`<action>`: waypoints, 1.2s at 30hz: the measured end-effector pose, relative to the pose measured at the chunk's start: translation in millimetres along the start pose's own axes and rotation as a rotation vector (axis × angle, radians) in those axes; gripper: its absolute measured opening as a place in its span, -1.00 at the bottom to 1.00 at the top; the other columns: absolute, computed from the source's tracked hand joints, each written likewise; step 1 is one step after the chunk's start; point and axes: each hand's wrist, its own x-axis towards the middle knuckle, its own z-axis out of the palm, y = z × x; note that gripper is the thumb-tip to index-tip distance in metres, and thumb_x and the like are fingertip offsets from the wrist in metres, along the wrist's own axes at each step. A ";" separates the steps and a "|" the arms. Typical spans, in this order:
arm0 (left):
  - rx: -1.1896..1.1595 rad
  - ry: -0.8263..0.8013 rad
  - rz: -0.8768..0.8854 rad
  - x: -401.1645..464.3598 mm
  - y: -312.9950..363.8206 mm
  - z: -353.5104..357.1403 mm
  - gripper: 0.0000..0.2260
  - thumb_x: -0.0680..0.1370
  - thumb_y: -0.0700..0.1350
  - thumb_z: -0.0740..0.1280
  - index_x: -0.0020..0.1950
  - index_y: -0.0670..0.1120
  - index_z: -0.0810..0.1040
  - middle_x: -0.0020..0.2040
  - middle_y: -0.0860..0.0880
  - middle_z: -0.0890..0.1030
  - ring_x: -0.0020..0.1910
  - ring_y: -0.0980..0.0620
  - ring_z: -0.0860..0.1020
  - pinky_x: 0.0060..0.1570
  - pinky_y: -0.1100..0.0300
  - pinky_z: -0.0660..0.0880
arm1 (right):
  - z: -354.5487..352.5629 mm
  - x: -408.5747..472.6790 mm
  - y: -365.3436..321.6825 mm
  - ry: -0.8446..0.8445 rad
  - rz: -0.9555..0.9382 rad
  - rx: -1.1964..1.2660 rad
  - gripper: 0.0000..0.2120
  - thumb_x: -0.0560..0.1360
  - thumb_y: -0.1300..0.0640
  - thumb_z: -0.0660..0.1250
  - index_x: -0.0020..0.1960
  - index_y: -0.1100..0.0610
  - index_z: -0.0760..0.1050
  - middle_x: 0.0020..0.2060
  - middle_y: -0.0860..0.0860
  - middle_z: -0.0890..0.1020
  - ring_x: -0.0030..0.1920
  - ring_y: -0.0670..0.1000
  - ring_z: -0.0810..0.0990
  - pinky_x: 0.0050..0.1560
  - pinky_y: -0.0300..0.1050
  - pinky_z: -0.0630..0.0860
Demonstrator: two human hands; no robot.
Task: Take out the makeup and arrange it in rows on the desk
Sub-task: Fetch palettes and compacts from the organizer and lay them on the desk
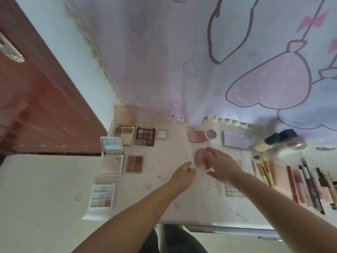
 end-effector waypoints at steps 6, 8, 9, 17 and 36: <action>-0.433 0.006 -0.149 3.9 12.1 10.9 -0.84 0.63 -0.13 0.12 0.01 -0.04 0.49 -0.04 -0.07 0.48 -0.08 0.01 0.47 -0.06 0.20 0.47 | -1.2 14.4 5.7 0.017 -0.056 0.065 -0.37 0.47 -0.13 0.31 0.41 0.09 0.17 0.38 0.06 0.30 0.36 0.09 0.32 0.28 -0.05 0.36; -0.570 -0.005 -0.212 0.9 8.9 6.9 -0.79 0.61 -0.07 0.18 0.10 -0.14 0.53 -0.06 -0.10 0.52 -0.11 -0.01 0.51 -0.06 0.16 0.50 | -4.6 14.4 2.0 0.016 -0.054 0.196 -0.38 0.43 -0.13 0.35 0.36 0.09 0.22 0.31 0.04 0.35 0.29 0.07 0.36 0.19 -0.05 0.42; -0.672 -0.024 -0.247 -2.3 6.9 3.0 -0.72 0.60 -0.01 0.22 0.16 -0.18 0.54 -0.03 -0.14 0.55 -0.10 -0.05 0.54 -0.01 0.12 0.52 | -7.7 12.7 -3.1 0.022 -0.051 0.278 -0.41 0.42 -0.12 0.38 0.32 0.09 0.25 0.27 0.04 0.38 0.25 0.06 0.39 0.15 -0.07 0.43; -1.283 -0.184 -0.133 -55.6 -10.8 -29.8 -0.48 0.47 0.11 0.31 0.31 -0.19 0.47 0.22 -0.23 0.56 0.11 -0.10 0.59 0.06 0.09 0.56 | -37.0 -7.9 -60.0 0.019 -0.288 0.555 -0.53 0.32 -0.20 0.40 0.11 -0.12 0.26 0.07 -0.12 0.46 0.04 -0.07 0.49 0.07 -0.12 0.49; -1.630 -0.142 -0.347 -133.3 -118.6 -83.0 -0.52 0.50 0.06 0.27 0.20 -0.32 0.54 0.22 -0.32 0.50 0.13 -0.25 0.48 0.11 0.01 0.46 | -37.9 35.1 -161.4 -0.237 -0.111 0.843 -0.75 0.58 0.05 0.23 0.00 0.20 0.59 -0.09 0.17 0.65 -0.08 0.11 0.65 -0.07 -0.18 0.61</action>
